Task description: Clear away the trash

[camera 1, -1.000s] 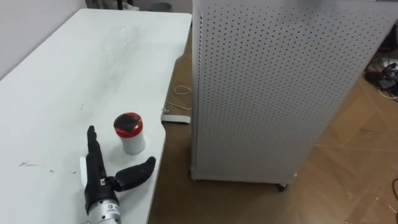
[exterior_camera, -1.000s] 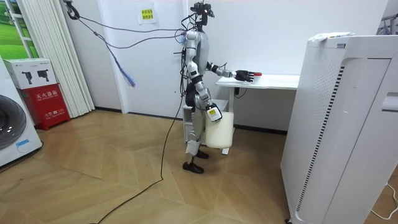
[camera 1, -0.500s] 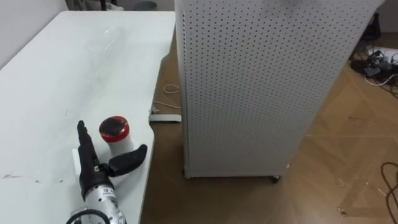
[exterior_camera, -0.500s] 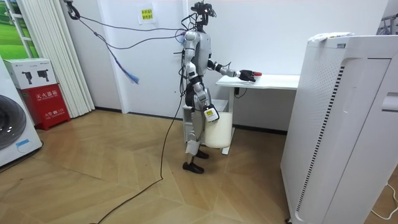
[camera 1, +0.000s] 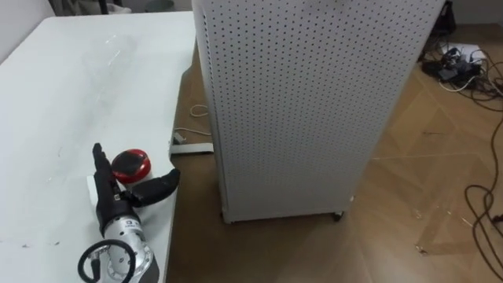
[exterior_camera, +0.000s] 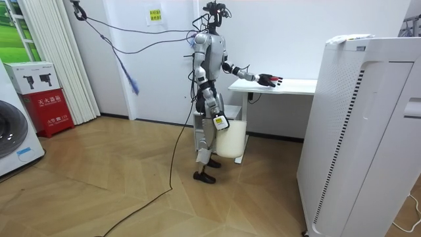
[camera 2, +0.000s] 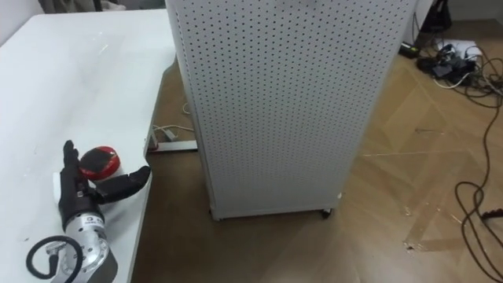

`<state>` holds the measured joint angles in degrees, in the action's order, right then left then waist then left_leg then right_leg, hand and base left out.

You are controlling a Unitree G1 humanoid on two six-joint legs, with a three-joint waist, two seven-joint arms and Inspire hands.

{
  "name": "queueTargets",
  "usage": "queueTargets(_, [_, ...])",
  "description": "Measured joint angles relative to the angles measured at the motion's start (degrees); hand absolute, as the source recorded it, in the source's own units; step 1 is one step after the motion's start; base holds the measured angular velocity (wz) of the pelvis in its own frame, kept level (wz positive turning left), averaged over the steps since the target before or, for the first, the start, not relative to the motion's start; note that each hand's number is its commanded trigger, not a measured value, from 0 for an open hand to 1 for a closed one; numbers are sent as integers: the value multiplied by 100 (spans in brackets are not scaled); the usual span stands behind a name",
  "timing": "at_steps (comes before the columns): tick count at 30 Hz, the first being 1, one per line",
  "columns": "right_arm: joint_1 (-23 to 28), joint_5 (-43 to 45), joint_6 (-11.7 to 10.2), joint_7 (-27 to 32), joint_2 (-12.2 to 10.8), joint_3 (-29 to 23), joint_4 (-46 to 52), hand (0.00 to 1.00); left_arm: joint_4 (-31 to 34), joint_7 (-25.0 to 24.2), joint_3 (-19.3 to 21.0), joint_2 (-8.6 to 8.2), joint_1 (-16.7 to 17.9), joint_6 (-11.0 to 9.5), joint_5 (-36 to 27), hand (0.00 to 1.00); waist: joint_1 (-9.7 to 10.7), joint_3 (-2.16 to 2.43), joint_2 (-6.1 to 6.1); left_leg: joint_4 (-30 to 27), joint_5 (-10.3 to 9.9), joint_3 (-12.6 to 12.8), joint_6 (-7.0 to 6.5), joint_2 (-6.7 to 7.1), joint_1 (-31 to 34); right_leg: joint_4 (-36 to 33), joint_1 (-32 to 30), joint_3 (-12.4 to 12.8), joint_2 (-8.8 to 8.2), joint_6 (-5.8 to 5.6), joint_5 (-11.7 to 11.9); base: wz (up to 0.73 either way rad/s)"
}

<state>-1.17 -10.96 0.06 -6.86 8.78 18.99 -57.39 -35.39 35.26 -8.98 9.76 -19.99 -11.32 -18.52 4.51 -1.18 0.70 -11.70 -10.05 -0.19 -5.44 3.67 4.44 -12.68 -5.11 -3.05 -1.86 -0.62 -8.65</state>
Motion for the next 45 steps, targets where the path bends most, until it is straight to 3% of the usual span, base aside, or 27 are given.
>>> queueTargets(4, [-3, -3, 8, 7, 1, 0, 1, 100, 1, 22, 114, 4, -32, 9, -1, 100, -2, 1, 2, 3, 1, 2, 0, 0, 1, 4, 0, -5, -2, 0, 0, 0])
queueTargets(8, [-14, -7, 58, 44, -5, 0, 5, 100, 0, 19, 247, 87, -102, 200, -7, 100, -1, 2, 1, 1, 1, -4, -2, 4, 7, 6, 0, -1, -9, 0, 0, 0])
queueTargets(14, [-59, -8, 90, 43, -27, 4, 5, 100, -138, -141, 213, 36, -311, 390, -123, 100, 17, 1, -2, -3, 2, 22, -1, -2, -7, 7, 1, 62, -35, 0, 0, -3])
queueTargets(28, [-103, -72, 88, 89, -49, 18, -29, 100, -116, -516, 142, -107, -319, 375, -101, 100, 16, -2, -33, -7, 2, 142, -1, -14, 50, -34, -95, 123, -24, 0, 0, -3])
queueTargets(34, [-123, -279, -2, 130, -81, 232, -122, 100, 107, -737, -180, -263, -313, 342, -86, 100, -9, -1, -176, -14, 2, 138, -1, -16, 73, -17, -104, 117, -3, 0, 0, 0])
queueTargets(37, [-216, -336, 4, 158, -84, 232, -131, 100, 309, -867, -563, -355, -281, 336, 76, 100, -30, 2, -202, -81, 2, 115, -2, -7, 220, -60, -235, 114, -36, -7, 6, 1])
queueTargets(40, [-464, -380, 2, 225, -96, 232, -229, 100, 829, -1353, -1011, -435, -102, 360, 341, 100, -54, 2, -201, -180, 2, 137, -2, -2, 344, -100, -323, 114, -44, -7, 6, 4])
queueTargets(45, [-661, -411, -13, 236, -59, 227, -238, 100, 1507, -1943, -1377, -453, 78, 367, 335, 100, -47, 1, -195, -177, 2, 152, -2, -15, 338, -99, -320, 72, -43, -7, 6, 0])
